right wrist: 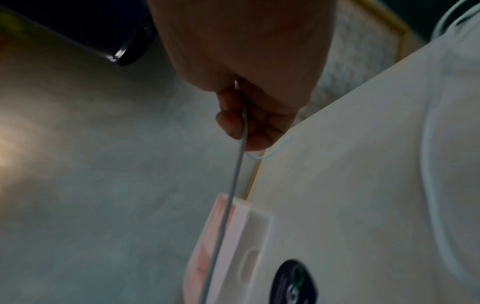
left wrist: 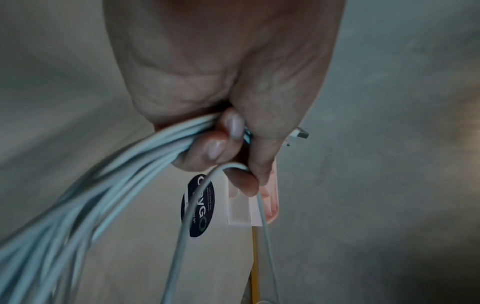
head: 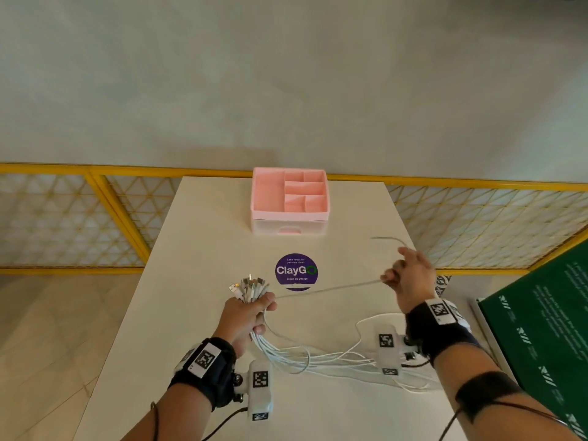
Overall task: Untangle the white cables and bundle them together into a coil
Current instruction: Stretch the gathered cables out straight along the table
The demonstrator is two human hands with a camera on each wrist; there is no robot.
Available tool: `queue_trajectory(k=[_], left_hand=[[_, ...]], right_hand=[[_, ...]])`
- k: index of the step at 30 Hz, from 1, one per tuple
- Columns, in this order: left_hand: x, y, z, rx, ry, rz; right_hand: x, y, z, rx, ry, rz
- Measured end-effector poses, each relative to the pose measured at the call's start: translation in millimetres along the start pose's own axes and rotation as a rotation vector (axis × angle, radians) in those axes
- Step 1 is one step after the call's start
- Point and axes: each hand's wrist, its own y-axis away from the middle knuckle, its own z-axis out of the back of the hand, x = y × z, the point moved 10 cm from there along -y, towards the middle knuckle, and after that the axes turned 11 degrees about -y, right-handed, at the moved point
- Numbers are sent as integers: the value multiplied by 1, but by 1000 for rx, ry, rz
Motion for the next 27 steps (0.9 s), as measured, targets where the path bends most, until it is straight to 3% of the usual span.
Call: queue_trajectory(k=[10,19,22,24,27], left_hand=[[-6,-3,-15,25,-10,-23],[-11,1,-13,0,52,-45],[-13,2,-15,18,69,-49],[-15,4,-18,31,57,-55],[-19,6,-24,48,54,-58]], right_hand=[[-33,-25,118,-241,233,-109],[-66,-29,171,-257,922,-260],[-26,-3,134,-312,1046,-81],[-7,12,79,-157,915,139],[-12,35,-10,213,808,376]])
